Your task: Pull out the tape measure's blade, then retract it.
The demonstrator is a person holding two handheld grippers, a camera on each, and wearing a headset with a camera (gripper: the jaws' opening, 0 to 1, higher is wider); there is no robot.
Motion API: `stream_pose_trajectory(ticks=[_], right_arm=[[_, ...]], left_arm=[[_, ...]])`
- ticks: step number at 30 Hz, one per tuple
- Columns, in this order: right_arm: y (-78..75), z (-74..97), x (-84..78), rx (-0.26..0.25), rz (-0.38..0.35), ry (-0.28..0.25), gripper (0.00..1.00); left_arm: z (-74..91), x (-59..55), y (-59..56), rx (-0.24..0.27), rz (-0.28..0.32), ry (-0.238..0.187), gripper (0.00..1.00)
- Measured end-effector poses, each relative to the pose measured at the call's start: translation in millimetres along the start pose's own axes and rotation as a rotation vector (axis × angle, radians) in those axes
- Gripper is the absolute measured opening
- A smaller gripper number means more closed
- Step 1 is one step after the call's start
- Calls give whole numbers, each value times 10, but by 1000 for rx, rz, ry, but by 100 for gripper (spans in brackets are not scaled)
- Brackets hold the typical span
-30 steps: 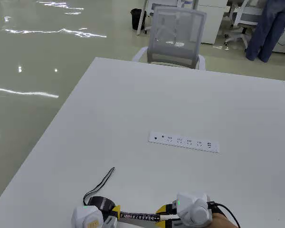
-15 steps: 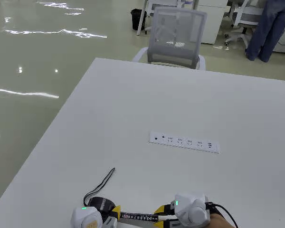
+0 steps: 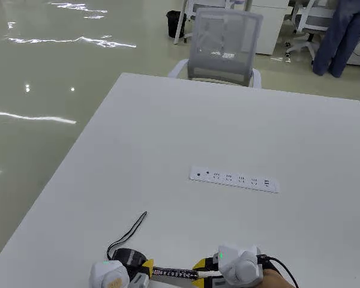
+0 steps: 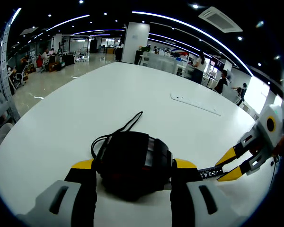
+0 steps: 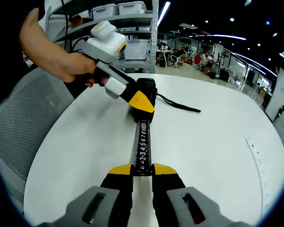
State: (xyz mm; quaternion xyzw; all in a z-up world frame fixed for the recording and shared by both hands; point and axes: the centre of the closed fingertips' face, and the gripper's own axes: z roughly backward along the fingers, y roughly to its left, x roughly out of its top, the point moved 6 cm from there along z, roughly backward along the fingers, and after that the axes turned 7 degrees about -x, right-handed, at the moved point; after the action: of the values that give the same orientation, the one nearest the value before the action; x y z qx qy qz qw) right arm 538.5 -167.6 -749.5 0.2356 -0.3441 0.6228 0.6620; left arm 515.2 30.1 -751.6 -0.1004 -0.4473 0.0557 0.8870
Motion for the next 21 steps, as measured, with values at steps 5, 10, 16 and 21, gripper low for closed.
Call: stream_pose_trajectory(ticks=[5,10,16,21], right_arm=[[-4,-18,11,0,-1,-1,14],[-2,-28,29,1,0,-2,14],[-1,-41,47,1,5,-4,14],[-11,-46,58,1,7,-5,14]], left_arm=[[4,6,1,0,2,-2,60],[-1,7,9,-1,3,-3,60],[12,14,9,-2,8,-5,60],[6,10,15,-3,11,-6,60]])
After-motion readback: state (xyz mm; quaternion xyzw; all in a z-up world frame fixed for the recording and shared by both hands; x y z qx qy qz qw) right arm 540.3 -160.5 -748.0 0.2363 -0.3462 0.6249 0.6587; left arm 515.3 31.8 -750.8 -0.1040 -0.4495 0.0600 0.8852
